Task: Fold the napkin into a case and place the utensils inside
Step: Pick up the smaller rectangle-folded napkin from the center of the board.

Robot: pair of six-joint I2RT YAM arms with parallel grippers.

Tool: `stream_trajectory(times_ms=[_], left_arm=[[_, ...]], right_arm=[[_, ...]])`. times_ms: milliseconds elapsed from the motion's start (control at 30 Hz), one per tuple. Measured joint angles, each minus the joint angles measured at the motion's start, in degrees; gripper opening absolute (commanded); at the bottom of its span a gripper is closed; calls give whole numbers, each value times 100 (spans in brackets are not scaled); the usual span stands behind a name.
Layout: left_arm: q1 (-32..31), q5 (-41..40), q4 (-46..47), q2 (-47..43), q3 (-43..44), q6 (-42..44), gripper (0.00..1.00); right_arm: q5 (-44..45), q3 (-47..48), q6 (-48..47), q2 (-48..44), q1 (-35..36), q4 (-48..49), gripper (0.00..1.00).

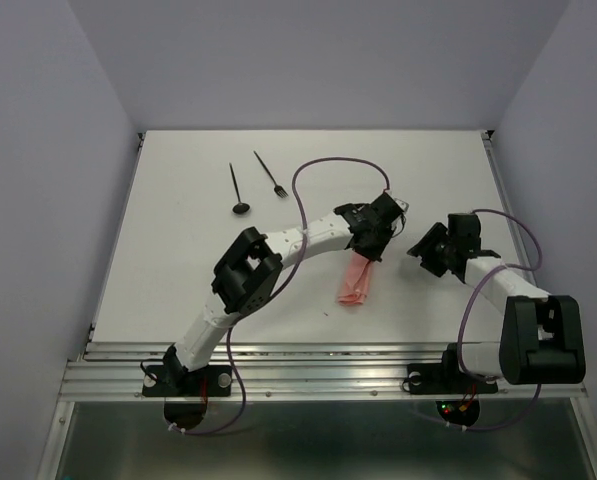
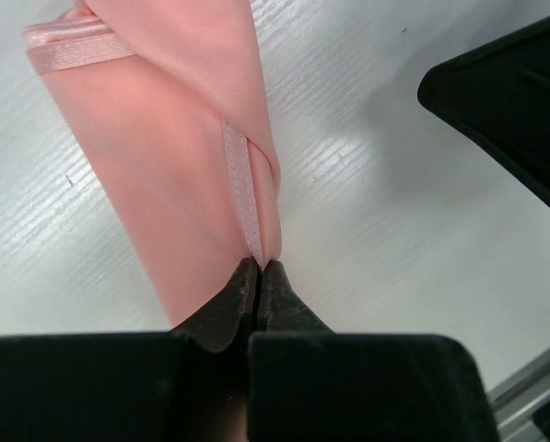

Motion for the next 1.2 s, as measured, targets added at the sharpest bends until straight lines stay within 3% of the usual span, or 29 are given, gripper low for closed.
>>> stream_trajectory(times_ms=[200,600,900,1200], left_arm=[[328,1054,424,-190,-153,111,0],[323,2977,1032,-131,-59,103,0],[376,4317,1786,422,334,-192,0],[566,5029,2190,876,334,-382,0]], right_arm=[[116,105,0,-743,0,-251,58],[1023,540,-98,-1867,0,-922,58],[1475,931,-306,-2105,0,-1088,59],[1563,914,-348,-2087,0,-1202,59]])
